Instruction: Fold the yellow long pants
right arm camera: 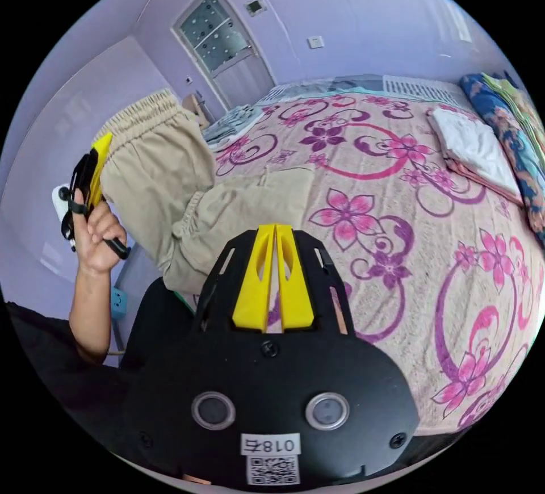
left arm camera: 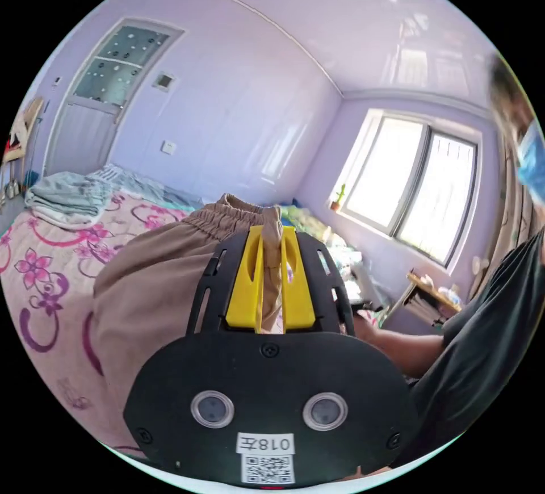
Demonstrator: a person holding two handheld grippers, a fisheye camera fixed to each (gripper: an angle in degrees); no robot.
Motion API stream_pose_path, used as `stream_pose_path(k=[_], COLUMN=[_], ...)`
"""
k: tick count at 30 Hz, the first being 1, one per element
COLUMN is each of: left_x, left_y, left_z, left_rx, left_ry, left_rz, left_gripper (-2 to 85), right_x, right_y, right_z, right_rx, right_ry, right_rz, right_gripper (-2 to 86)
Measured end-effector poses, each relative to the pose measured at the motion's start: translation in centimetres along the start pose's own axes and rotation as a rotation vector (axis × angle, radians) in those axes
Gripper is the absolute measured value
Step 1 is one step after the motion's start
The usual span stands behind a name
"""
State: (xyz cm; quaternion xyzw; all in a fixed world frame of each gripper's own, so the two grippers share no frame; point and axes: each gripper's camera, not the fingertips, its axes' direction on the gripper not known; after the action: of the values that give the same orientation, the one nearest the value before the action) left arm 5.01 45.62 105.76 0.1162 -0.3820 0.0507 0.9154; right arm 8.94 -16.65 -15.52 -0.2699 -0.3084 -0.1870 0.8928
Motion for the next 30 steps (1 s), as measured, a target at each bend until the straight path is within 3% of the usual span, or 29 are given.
stream_pose_path(k=[2, 4, 6, 11, 15, 17, 18, 21, 23, 26, 28, 30], left_x=[1.2, -1.0, -3.1, -2.8, -3.7, -7.2, -10.6, -19.0, -20.9, -21.1, -21.9, -24.1], left_y=[3.9, 9.4, 11.8, 6.7, 1.9, 2.0, 2.9, 7.4, 8.5, 6.2, 2.2, -0.2], left_z=[7.1, 15.4, 17.8, 11.5, -1.9, -5.5, -6.7, -7.2, -9.2, -12.2, -16.3, -18.7], left_rx=[-0.14, -0.421, -0.519, -0.377, -0.18, -0.237, -0.348, -0.722, -0.72, -0.667, -0.423, -0.271], left_ry=[-0.064, -0.08, -0.025, 0.141, -0.04, -0.185, -0.241, -0.18, -0.128, -0.016, 0.04, -0.062], left_rz=[0.023, -0.074, -0.166, -0.152, -0.031, -0.064, -0.154, -0.453, -0.526, -0.457, -0.375, -0.323], left_gripper=[5.1, 6.2, 8.1, 12.1, 9.5, 7.6, 6.3, 5.6, 6.2, 7.8, 8.8, 10.5], right_x=[3.7, 6.6, 8.9, 9.6, 7.8, 7.9, 8.6, 11.8, 14.1, 16.0, 16.6, 18.2], right_y=[0.9, 1.7, 2.0, -0.7, -6.9, -10.1, -12.4, -16.5, -17.8, -19.4, -20.2, -21.2], right_z=[-1.7, -2.9, -3.7, -3.0, 0.7, 3.5, 6.3, 14.2, 16.0, 15.3, 13.0, 10.3], right_rx=[0.031, 0.046, 0.044, 0.069, 0.069, 0.025, -0.063, -0.38, -0.41, -0.375, -0.264, -0.116], right_ry=[0.021, 0.014, 0.023, -0.061, -0.266, -0.394, -0.47, -0.408, -0.364, -0.524, -0.602, -0.559], right_rz=[0.085, 0.149, 0.166, 0.055, -0.116, -0.136, -0.121, -0.026, 0.019, -0.001, -0.069, -0.105], right_gripper=[-0.2, -0.2, -0.1, 0.0, 0.0, -0.1, -0.1, -0.1, 0.1, 3.9, 8.0, 14.0])
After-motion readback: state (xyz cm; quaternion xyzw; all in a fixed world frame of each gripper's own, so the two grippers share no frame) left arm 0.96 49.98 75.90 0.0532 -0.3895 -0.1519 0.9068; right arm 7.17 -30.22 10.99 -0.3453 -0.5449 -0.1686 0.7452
